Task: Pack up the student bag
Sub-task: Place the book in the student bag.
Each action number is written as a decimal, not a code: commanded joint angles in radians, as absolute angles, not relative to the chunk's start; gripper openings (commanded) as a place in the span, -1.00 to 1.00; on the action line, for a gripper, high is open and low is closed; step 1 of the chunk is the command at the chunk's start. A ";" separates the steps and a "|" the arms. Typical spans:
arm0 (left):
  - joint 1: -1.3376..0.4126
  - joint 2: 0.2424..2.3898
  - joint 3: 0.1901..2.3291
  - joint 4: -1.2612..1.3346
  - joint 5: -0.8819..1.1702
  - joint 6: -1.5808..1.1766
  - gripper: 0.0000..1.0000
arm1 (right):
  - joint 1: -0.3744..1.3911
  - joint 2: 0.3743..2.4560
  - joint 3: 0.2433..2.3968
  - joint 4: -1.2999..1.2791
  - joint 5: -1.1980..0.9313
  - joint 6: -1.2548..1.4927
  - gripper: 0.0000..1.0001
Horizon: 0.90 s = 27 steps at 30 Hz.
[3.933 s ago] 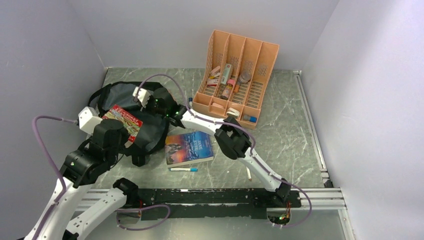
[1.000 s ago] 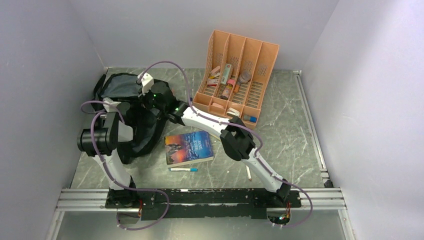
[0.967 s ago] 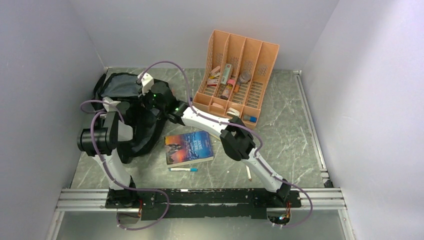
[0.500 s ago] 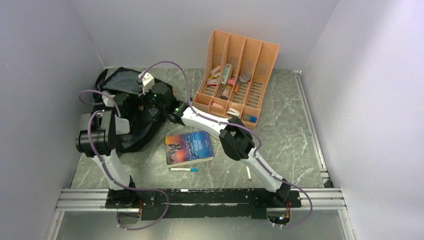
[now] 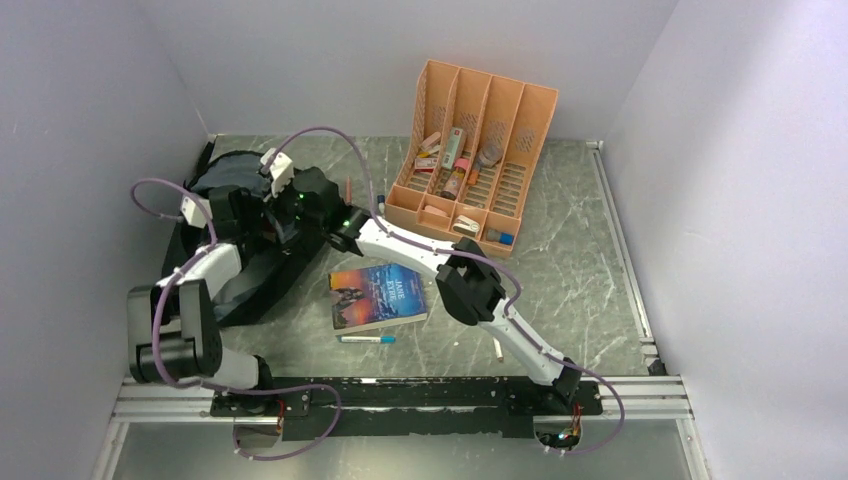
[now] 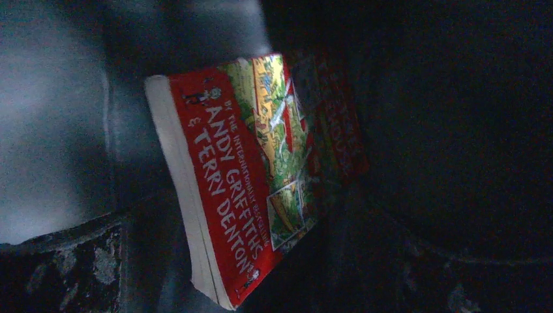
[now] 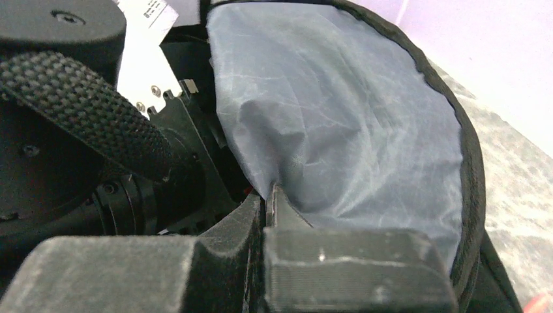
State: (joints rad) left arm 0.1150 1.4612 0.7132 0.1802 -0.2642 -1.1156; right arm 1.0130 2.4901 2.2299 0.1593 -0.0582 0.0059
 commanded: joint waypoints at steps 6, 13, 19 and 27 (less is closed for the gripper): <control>0.100 1.140 0.756 -0.160 -0.229 -0.987 0.95 | 0.983 2.601 2.275 0.208 -0.102 -0.058 -1.00; 0.100 1.002 0.793 -0.308 -0.226 -0.911 0.94 | 0.972 2.624 2.243 0.238 -0.113 -0.086 -0.98; 0.100 0.999 0.762 -0.221 -0.089 -0.851 0.85 | 0.965 2.641 2.229 0.263 -0.128 -0.098 -1.00; 0.100 1.075 0.646 -0.062 0.001 -0.953 0.79 | 0.985 2.611 2.157 0.327 -0.166 -0.086 -1.00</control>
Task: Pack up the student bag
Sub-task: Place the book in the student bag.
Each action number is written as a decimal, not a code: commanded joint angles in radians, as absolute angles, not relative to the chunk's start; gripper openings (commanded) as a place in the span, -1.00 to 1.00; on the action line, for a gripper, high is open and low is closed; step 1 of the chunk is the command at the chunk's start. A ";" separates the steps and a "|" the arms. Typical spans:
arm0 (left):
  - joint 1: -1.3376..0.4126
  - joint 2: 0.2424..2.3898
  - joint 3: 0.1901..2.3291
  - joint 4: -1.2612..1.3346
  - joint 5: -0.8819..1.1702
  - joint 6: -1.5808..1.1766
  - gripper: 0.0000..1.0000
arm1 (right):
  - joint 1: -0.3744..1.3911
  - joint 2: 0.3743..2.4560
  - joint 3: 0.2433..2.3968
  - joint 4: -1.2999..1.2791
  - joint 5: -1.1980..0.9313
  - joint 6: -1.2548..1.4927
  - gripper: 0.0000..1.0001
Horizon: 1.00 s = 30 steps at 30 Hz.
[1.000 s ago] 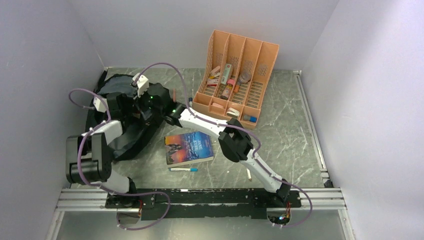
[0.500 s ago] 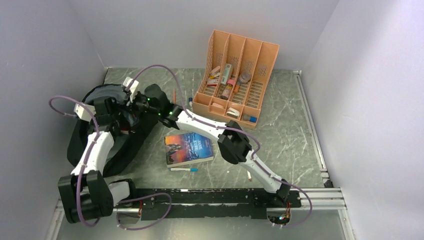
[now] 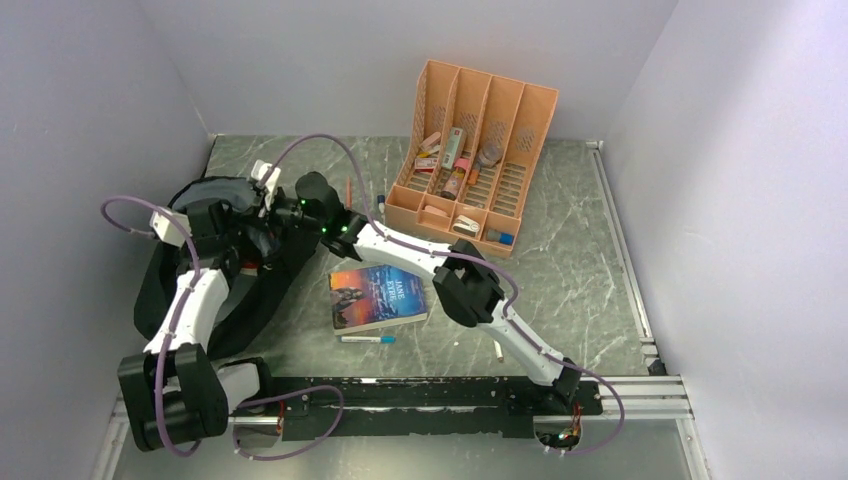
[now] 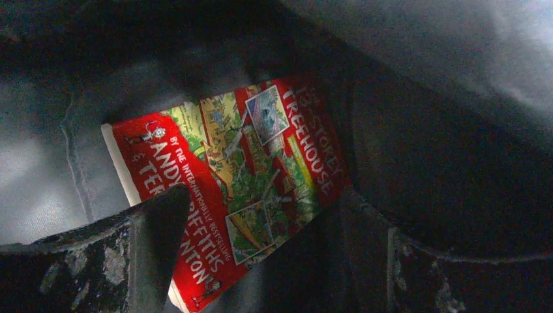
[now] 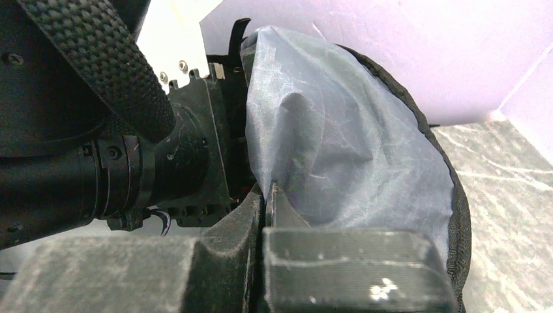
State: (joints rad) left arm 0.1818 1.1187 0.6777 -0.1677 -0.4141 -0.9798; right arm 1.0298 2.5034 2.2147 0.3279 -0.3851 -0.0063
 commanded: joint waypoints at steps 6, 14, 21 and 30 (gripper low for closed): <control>0.100 1.223 0.609 -0.007 0.126 -0.981 0.82 | 0.994 2.596 2.116 0.367 -0.188 -0.072 -1.00; 0.045 1.271 0.665 -0.211 0.088 -0.937 0.80 | 0.994 2.618 2.155 0.351 -0.079 -0.075 -1.00; 0.041 1.149 0.568 -0.306 0.084 -0.961 0.85 | 0.988 2.628 2.142 0.356 -0.003 -0.045 -1.00; 0.148 1.080 0.563 -0.383 0.112 -0.843 0.89 | 0.972 2.585 2.026 0.422 -0.017 -0.040 -1.00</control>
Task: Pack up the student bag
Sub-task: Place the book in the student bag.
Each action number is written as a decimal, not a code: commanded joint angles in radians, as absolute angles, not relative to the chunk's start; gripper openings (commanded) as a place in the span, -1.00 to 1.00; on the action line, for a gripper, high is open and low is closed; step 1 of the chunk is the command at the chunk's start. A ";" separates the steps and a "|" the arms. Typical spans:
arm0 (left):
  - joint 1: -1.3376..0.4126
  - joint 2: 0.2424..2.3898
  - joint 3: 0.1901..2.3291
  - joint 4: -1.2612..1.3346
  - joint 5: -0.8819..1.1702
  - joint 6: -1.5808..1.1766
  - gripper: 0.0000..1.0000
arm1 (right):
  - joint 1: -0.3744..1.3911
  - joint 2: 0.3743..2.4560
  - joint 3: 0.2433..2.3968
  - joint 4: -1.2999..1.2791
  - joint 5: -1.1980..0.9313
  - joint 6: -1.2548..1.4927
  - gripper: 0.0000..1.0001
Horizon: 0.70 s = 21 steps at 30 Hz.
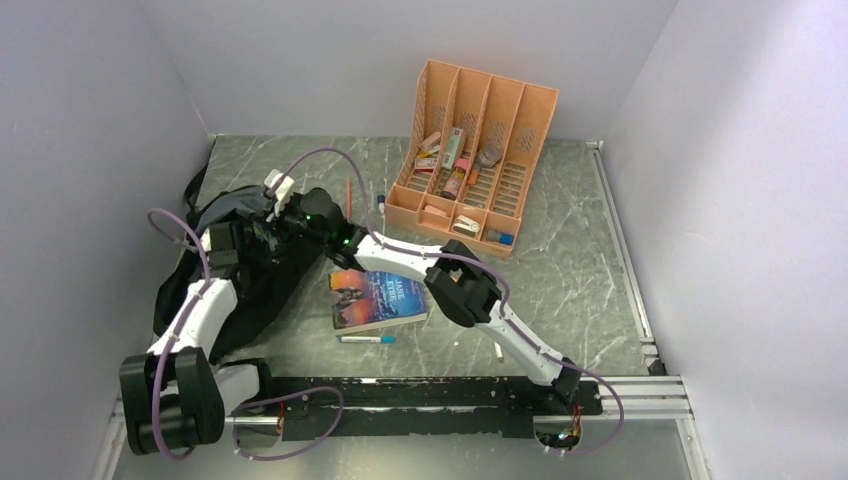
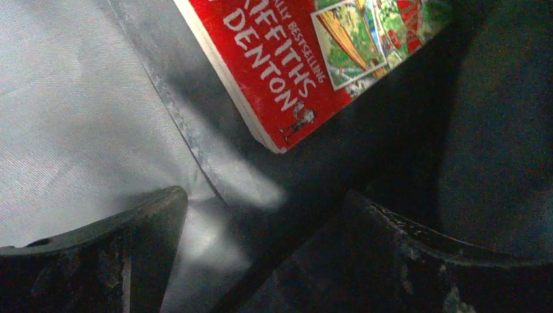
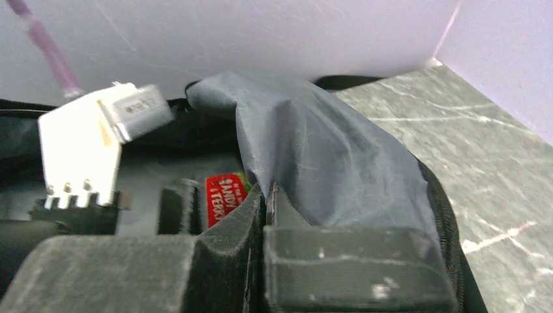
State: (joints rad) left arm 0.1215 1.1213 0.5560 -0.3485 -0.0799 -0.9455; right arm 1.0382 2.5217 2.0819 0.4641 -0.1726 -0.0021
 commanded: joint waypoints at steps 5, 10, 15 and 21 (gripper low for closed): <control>0.252 1.120 0.552 -0.366 0.187 -0.775 0.86 | 0.957 2.569 1.979 0.451 -0.047 -0.063 -1.00; 0.303 1.093 0.602 -0.316 0.316 -0.722 0.85 | 0.953 2.579 1.983 0.444 -0.136 -0.135 -1.00; 0.304 1.045 0.739 -0.450 0.259 -0.675 0.85 | 0.947 2.630 2.041 0.419 -0.154 -0.167 -1.00; 0.304 1.007 0.898 -0.622 0.090 -0.684 0.86 | 0.944 2.655 2.091 0.388 -0.172 -0.191 -0.93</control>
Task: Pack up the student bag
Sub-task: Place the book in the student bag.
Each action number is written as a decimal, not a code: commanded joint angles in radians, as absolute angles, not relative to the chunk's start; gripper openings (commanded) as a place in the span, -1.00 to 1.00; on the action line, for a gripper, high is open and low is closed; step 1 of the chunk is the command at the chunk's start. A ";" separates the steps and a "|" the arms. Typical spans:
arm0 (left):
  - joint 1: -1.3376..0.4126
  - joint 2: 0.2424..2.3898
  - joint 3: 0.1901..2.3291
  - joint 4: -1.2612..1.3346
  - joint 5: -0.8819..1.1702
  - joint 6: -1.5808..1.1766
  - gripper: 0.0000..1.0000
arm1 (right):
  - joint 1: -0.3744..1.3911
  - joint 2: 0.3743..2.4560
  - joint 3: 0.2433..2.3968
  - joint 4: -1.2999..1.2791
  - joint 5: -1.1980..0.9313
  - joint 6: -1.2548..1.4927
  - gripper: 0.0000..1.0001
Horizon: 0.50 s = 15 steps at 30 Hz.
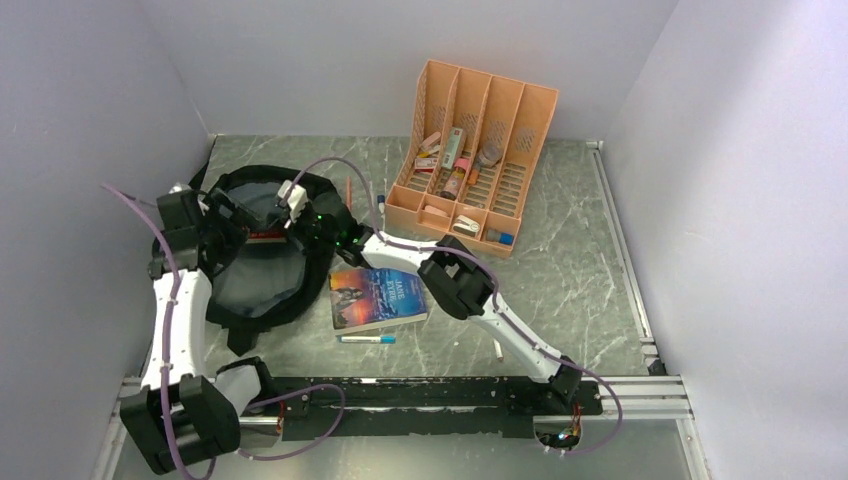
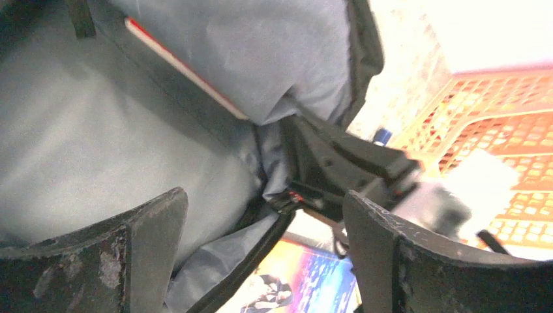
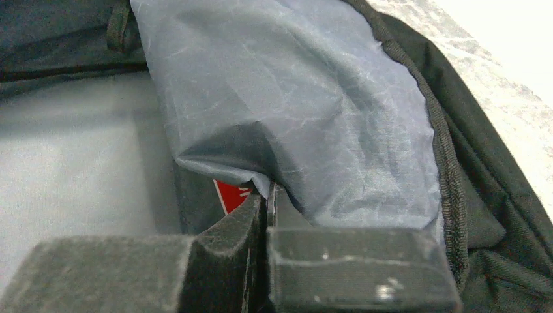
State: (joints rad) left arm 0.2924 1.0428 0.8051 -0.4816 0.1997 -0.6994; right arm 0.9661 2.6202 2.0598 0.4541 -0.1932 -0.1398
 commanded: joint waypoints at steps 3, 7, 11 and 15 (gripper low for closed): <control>0.304 0.991 0.919 -0.587 0.150 -0.702 0.85 | 0.943 2.630 2.069 0.392 -0.206 -0.187 -0.71; 0.304 0.991 0.927 -0.542 0.236 -0.769 0.83 | 0.943 2.555 2.005 0.417 -0.227 -0.157 -0.40; 0.305 0.995 0.987 -0.558 0.201 -0.783 0.83 | 0.942 2.452 1.938 0.421 -0.228 -0.144 -0.07; 0.305 0.992 1.067 -0.555 0.172 -0.783 0.84 | 0.942 2.329 1.857 0.406 -0.209 -0.122 0.20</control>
